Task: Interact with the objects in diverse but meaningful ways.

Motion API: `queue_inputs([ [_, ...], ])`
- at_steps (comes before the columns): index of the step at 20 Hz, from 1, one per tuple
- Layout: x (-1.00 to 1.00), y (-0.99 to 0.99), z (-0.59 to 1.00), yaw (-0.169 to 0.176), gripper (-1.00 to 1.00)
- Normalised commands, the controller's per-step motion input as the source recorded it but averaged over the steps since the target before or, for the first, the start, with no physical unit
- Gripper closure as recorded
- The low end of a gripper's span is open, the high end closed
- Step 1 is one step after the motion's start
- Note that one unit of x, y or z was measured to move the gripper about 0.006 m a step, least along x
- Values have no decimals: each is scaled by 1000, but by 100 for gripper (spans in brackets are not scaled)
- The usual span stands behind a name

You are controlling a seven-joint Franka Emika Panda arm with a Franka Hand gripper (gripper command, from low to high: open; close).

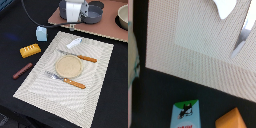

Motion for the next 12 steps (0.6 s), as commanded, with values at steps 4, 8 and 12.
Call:
queue_inputs([
  [4,159,0,-283,57,-100],
  [8,109,28,-284,67,-100],
  [12,49,0,-321,118,-100],
])
